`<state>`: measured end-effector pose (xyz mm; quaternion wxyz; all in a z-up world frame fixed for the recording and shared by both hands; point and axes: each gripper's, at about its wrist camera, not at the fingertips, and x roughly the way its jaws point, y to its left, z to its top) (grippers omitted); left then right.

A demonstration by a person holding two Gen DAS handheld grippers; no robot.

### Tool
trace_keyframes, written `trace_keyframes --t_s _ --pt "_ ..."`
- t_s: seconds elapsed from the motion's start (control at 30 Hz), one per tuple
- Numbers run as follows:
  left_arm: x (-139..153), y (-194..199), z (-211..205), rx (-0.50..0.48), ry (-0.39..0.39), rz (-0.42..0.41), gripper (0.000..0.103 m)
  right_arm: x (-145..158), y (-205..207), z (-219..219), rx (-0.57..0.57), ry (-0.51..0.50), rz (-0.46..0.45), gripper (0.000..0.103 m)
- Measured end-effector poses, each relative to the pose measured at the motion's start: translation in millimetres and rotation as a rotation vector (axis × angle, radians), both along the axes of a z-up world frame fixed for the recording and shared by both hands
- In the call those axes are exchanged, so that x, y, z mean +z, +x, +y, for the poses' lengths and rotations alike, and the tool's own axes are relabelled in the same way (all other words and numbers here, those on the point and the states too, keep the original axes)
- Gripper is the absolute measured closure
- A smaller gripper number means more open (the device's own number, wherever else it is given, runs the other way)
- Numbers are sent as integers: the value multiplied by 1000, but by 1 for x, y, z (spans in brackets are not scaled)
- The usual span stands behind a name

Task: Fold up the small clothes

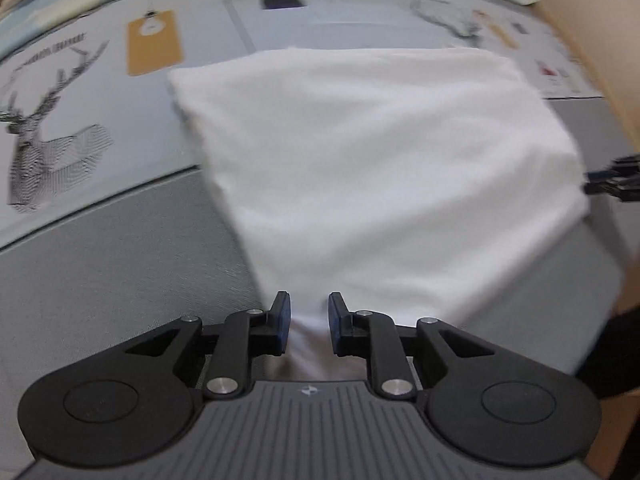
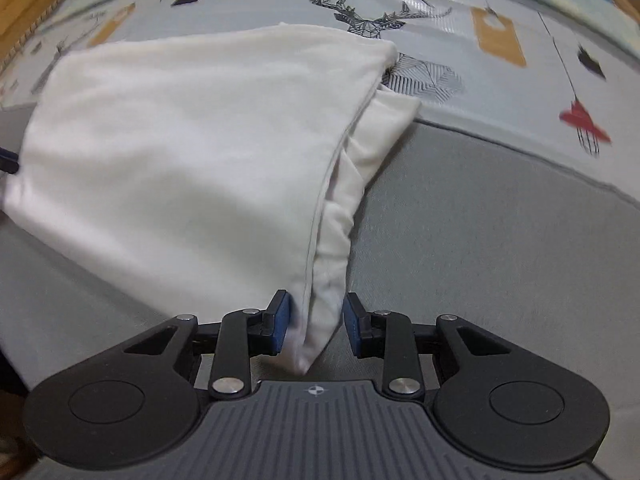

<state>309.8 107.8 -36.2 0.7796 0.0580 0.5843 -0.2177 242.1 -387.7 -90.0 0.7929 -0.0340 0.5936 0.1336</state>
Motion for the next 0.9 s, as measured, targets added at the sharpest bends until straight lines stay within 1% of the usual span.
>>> trace_keyframes --t_s 0.03,0.07,0.1,0.13,0.17,0.23,0.27,0.33,0.37,0.43,0.47,0.53,0.6,0.67,0.7,0.77,0.83,0.9 --pt "-3 -3 0 -16 2 21 82 4 -4 -1 4 23 -16 72" --pt "-10 -9 -3 -36 29 47 82 7 -8 -2 8 38 -28 72" --pt "-20 -15 -5 -67 85 70 84 8 -11 -2 9 49 -30 72" --pt "-25 -21 -7 -92 125 70 84 7 -14 -2 8 53 -20 72" --pt "-22 -25 -9 -95 127 53 84 4 -17 -3 10 41 -5 72" --pt "-15 -25 -2 -27 97 53 84 -6 -24 1 20 -37 35 72" --pt "-10 -26 1 -7 80 38 82 -8 -28 1 17 -46 41 72" --pt "-2 -25 12 30 49 5 77 -3 -29 -5 -29 13 28 71" --pt "0 -25 17 52 37 4 76 1 -28 -8 -53 39 12 70" --pt "0 -30 25 75 22 15 76 10 -27 -15 -102 82 -30 61" --pt "-2 -28 29 76 20 21 76 12 -28 -17 -122 91 -41 57" --pt "-6 -24 32 68 18 38 73 12 -27 -21 -139 97 -38 57" --pt "-12 -13 29 56 15 56 65 9 -24 -22 -133 100 -20 57" --pt "-20 -11 30 44 17 74 65 7 -24 -21 -120 99 -4 57" --pt "-19 -15 27 38 25 80 65 3 -22 -20 -112 101 8 57" --pt "-24 -10 24 28 41 86 65 -4 -19 -18 -94 101 34 57" --pt "-27 -6 24 34 52 88 65 -8 -18 -13 -67 83 54 57" --pt "-30 -3 27 53 47 109 66 -11 -17 -9 -43 62 54 58"
